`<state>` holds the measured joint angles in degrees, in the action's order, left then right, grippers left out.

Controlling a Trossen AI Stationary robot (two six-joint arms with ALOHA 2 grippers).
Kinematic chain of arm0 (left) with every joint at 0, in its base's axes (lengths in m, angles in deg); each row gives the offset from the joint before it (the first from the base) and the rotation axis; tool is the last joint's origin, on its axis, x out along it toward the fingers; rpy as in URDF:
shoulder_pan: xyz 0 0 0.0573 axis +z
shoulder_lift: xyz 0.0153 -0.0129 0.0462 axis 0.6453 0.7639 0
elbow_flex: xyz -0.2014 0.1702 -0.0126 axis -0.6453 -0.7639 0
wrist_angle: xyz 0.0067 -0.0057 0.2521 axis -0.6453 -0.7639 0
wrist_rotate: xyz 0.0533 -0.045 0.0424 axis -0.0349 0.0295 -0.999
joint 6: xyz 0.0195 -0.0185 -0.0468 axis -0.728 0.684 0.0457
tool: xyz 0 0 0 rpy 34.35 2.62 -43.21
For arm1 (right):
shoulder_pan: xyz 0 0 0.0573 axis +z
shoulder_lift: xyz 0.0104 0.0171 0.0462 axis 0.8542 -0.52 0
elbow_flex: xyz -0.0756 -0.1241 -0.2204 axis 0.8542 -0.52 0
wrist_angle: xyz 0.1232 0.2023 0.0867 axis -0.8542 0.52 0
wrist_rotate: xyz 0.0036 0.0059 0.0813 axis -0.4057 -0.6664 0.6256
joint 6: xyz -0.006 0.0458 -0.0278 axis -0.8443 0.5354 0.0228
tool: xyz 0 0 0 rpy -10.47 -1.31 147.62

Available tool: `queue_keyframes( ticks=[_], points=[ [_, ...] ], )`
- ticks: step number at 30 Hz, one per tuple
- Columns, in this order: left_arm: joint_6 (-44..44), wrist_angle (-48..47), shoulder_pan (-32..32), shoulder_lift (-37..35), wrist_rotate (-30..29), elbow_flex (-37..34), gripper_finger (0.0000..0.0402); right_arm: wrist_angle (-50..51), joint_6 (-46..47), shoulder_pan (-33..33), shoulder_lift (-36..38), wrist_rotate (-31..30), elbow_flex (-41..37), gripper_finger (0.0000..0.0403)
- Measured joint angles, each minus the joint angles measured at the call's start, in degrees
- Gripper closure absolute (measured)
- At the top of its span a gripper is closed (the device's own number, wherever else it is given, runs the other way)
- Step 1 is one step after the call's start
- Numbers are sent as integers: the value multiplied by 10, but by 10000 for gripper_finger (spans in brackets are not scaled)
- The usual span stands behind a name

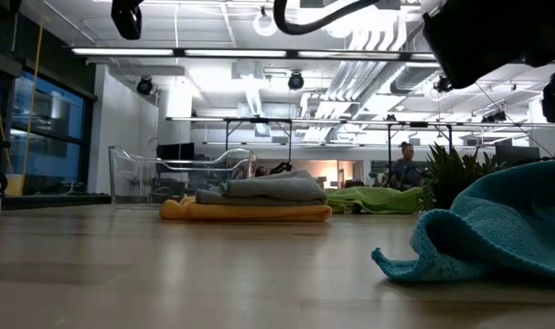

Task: Fold microfiber towels
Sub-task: Fold the blue towel

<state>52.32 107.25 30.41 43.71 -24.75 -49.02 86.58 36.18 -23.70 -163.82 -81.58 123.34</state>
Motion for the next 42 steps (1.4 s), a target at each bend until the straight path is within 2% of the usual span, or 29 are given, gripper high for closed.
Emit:
queue_keyframes(
  ticks=[6, 14, 22, 28, 33, 42],
  points=[
    [0, -12, 0, 0, -1, 0, 229, 23, -50, 2, 0, -1, 1, 167],
    [0, -15, 0, 0, -17, 0, 229, 167, -70, -9, 0, -48, 52, 167],
    [0, -15, 0, 0, -17, 0, 229, 162, 15, -12, -8, -40, 47, 167],
    [0, -19, 0, 0, -17, 0, 229, 54, -68, 3, -39, 9, 50, 167],
    [0, -19, 0, 0, -17, 0, 229, 114, -54, 6, -50, 6, 49, 167],
    [0, -19, 0, 0, -25, 0, 229, 99, -35, 2, -51, 5, 50, 167]
  ],
)
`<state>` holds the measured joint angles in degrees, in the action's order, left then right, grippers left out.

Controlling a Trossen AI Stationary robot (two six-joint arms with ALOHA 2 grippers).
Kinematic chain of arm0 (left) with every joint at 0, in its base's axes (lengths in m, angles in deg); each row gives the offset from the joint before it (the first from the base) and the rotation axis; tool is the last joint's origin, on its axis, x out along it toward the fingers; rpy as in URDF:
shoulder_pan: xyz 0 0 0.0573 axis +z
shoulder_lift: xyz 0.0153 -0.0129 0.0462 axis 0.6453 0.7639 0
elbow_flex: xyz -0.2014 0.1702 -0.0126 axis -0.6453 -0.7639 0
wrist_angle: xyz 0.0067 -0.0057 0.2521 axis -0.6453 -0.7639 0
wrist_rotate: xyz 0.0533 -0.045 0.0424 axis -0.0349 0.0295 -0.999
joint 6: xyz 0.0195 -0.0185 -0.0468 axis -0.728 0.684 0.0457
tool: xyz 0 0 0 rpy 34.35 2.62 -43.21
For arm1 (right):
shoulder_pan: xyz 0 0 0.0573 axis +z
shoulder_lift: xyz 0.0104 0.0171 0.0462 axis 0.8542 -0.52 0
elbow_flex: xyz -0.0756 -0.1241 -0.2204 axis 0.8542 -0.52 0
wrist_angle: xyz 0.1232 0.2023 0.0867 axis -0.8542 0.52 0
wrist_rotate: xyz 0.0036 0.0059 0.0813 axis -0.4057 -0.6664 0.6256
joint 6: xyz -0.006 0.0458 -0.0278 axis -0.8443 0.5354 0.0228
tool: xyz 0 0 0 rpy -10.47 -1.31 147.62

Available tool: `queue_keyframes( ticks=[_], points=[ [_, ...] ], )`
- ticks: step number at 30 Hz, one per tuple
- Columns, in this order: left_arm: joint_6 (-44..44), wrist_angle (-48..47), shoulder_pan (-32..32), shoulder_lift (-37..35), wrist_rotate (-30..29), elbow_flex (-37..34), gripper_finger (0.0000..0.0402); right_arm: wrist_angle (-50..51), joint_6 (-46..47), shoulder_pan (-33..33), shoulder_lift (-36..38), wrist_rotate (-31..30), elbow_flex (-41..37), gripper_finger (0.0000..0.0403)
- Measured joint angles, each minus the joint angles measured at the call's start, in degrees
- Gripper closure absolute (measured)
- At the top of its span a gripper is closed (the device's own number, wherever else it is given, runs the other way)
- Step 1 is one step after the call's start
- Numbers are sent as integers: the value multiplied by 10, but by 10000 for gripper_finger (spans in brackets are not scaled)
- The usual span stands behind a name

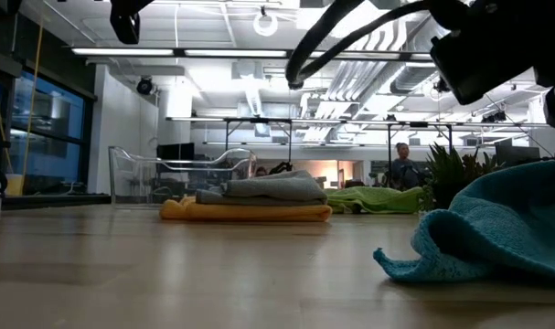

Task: Fold microfiber towels
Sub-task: Fold the blue towel

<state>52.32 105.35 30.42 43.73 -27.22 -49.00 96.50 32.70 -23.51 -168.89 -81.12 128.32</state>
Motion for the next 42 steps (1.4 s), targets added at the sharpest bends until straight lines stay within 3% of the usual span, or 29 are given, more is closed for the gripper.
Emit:
queue_keyframes(
  ticks=[8, 17, 21, 42],
  points=[
    [0, 0, 0, 0, -7, 0, 229, 21, -5, -3, -4, 13, 22, 167],
    [0, -4, 0, 0, -22, 0, 229, 217, -93, -3, -108, -27, 196, 167],
    [0, -4, 0, 0, -21, 0, 229, 224, -124, -3, -156, -24, 236, 167],
    [1, -5, 0, 0, -20, 0, 229, 258, -130, -4, -194, 0, 243, 178]
  ],
)
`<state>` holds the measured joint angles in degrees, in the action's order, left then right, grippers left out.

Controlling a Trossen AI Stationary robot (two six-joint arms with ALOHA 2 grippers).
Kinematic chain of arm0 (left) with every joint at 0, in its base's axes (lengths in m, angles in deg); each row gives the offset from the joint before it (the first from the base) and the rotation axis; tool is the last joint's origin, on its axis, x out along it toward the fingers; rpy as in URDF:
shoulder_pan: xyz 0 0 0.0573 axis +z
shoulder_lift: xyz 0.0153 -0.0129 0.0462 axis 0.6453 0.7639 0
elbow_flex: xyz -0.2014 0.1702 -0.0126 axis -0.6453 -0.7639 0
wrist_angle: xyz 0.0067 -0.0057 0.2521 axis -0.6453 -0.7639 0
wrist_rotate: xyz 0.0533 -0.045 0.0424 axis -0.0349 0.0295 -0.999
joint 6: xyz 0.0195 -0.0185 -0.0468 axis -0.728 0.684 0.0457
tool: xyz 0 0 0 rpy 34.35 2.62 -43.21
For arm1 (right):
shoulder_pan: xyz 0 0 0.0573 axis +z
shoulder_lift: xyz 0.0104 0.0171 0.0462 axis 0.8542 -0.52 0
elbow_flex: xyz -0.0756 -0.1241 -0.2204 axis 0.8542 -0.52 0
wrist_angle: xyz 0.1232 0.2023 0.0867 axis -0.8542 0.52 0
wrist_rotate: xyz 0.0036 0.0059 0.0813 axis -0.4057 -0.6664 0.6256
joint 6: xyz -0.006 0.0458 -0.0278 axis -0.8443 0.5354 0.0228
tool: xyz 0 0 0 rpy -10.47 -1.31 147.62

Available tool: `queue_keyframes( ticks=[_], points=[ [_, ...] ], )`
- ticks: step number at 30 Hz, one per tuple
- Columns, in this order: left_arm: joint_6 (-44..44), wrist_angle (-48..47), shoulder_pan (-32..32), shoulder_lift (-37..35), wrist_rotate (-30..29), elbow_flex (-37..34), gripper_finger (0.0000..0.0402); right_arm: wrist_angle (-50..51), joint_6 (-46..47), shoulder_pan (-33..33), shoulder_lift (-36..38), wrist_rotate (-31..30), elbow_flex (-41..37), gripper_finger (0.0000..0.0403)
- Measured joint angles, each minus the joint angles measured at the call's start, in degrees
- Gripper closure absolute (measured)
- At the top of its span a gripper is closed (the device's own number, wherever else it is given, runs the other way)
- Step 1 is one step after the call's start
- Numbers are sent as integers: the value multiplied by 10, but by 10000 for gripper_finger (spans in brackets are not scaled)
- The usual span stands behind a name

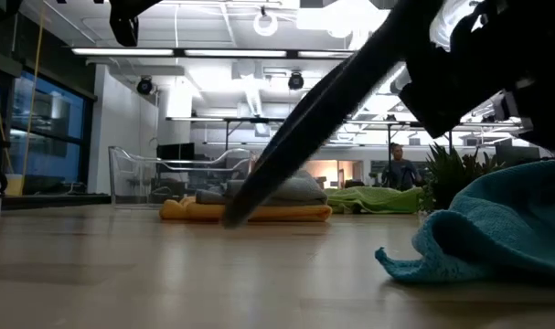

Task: Fold microfiber towels
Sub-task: Fold the blue towel

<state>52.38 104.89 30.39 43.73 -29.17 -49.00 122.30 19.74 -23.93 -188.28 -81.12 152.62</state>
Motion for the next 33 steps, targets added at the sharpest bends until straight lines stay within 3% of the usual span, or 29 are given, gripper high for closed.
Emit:
queue_keyframes(
  ticks=[7, 11, 22, 27, 33],
  points=[
    [0, 0, 0, 0, 0, 0, 229, 23, 3, 0, -2, -19, 0, 190],
    [0, 0, 0, 0, 0, 0, 229, 36, -4, 0, -3, -35, 6, 217],
    [0, 0, 0, 0, 0, 0, 229, 77, -41, 0, -3, -77, 26, 392],
    [0, 1, 0, 0, 0, 0, 229, 86, -55, 0, 12, -105, 26, 399],
    [-1, 24, 0, 0, 0, 1, 229, 100, -34, -3, 84, -208, 18, 402]
  ],
)
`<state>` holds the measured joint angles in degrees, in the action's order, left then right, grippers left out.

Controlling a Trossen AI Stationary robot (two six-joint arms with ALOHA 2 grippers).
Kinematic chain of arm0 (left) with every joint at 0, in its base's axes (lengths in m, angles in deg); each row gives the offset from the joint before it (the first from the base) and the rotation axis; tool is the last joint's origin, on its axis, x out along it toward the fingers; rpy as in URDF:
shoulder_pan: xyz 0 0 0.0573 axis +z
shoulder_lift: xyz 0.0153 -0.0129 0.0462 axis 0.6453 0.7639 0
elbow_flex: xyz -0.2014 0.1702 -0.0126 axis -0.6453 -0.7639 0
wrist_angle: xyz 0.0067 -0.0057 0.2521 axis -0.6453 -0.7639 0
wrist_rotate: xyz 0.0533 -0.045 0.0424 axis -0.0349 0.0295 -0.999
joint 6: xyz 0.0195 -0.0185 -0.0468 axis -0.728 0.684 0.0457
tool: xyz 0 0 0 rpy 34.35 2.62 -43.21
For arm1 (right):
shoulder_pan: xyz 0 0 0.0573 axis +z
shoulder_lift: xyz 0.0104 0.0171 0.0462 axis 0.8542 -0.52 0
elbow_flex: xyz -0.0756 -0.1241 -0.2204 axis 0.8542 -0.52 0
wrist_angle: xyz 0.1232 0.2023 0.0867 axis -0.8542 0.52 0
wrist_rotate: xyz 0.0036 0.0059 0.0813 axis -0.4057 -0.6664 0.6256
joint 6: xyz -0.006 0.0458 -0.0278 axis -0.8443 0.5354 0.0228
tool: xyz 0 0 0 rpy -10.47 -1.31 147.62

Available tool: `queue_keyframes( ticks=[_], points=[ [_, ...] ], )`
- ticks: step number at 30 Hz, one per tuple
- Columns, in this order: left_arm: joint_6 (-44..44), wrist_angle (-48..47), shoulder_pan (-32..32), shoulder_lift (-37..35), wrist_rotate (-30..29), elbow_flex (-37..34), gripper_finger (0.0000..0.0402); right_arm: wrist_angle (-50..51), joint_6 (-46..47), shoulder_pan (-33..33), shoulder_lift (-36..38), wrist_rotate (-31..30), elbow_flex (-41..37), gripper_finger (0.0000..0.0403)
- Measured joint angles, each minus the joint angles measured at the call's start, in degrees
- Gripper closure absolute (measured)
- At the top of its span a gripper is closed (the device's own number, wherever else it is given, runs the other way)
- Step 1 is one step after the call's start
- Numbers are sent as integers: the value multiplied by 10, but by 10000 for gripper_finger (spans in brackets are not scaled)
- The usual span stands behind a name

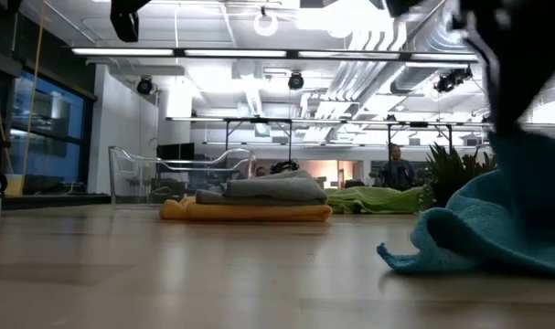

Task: Fold microfiber towels
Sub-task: Fold the blue towel

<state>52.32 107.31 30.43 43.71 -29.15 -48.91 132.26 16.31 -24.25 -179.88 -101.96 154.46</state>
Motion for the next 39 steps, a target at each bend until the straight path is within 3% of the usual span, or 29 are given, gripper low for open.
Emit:
queue_keyframes(
  ticks=[7, 13, 16, 20, 22, 34, 39],
  points=[
    [-17, -6, 0, 0, -1, 18, 229, -87, -29, -28, 142, -132, -44, 402],
    [-55, -16, 0, 0, -18, 21, 229, -287, -144, -92, 248, -153, -81, 403],
    [-55, -35, 0, 0, -18, 21, 229, -393, -246, -125, 274, -85, -90, 403],
    [-38, -60, -2, 0, -12, 21, 229, -493, -338, -166, 280, 112, -90, 403],
    [-26, -68, -2, 0, -6, 21, 229, -487, -345, -177, 280, 147, -82, 403],
    [-15, -100, -2, 0, 1, 21, 229, -209, -284, -173, 284, 150, -60, 403],
    [0, -97, -1, 8, 0, 21, 229, -175, -252, -156, 295, 152, -94, 403]
  ],
)
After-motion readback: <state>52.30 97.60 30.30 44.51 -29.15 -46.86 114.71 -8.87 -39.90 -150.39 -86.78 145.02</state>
